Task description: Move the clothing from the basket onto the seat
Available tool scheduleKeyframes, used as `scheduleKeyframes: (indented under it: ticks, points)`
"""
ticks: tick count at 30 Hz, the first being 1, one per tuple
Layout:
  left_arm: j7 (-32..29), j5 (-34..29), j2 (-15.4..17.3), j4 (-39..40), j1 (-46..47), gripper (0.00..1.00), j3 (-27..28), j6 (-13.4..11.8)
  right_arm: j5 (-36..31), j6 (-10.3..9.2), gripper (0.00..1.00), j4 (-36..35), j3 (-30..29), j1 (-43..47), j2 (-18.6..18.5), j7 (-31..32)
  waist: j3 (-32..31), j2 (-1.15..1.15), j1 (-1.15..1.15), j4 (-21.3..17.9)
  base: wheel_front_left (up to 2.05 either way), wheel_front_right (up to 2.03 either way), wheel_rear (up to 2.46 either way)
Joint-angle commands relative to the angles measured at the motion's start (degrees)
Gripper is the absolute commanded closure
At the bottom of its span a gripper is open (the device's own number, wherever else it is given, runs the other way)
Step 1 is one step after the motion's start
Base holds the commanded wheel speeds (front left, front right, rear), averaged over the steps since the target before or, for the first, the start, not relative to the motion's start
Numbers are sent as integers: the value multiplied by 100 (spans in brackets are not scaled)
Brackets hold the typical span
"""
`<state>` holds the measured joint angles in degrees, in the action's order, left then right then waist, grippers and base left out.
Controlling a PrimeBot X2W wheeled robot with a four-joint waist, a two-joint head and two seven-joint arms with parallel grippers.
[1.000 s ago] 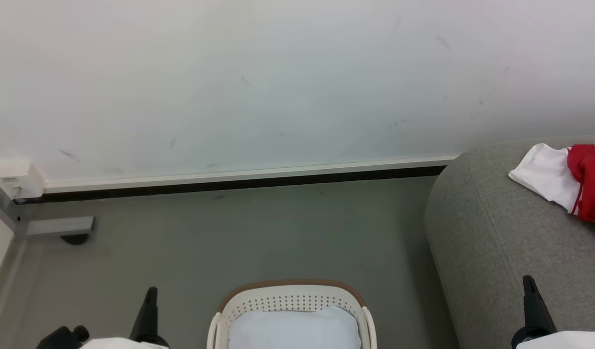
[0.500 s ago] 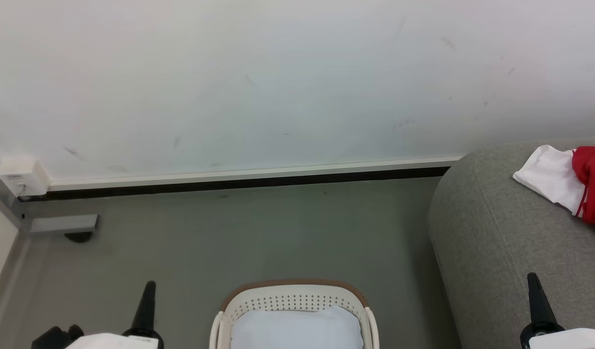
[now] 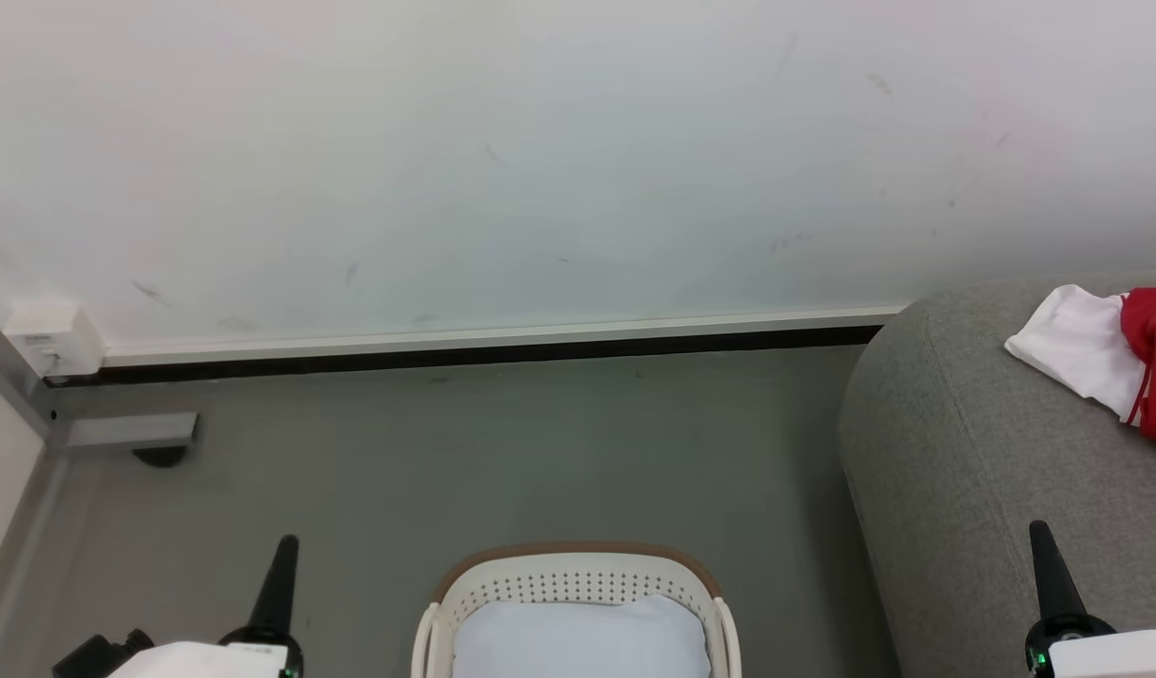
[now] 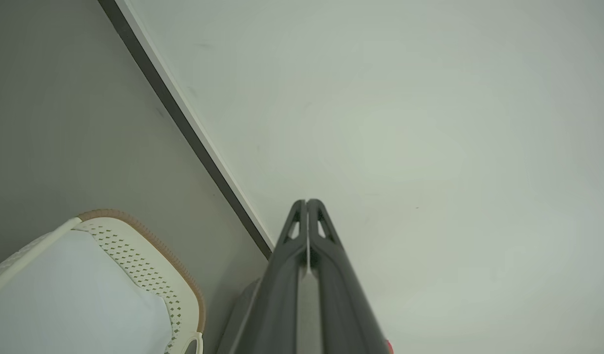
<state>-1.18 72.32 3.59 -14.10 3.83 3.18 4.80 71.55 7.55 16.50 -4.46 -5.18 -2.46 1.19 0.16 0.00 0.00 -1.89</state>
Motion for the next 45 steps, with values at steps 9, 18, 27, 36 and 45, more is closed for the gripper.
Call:
scheduleKeyframes:
  ticks: [9, 18, 27, 36, 45]
  points:
    - [-147, 528, -12, 31, 144, 100, 113, 102, 563, -8, 100, -116, -75, -105, -56, 142, 0, 0, 0, 39, 0, 0, 0]
    - [-261, 945, -28, 25, 176, 100, 175, 149, 985, -9, 100, -156, -113, -109, -58, 255, 1, 0, 0, 75, 0, 0, 0]
    - [-382, 1385, -42, 17, 210, 100, 249, 202, 1411, -10, 100, -196, -156, -116, -61, 372, 1, 0, 0, 116, 0, 0, 0]
    - [-476, 1735, -56, 10, 242, 100, 306, 244, 1781, -11, 100, -239, -193, -127, -62, 474, 2, 0, 0, 153, 0, 0, 0]
    - [-562, 2064, -71, 5, 270, 100, 358, 291, 2120, -12, 100, -271, -226, -136, -63, 558, 2, 0, 0, 189, 0, 0, 0]
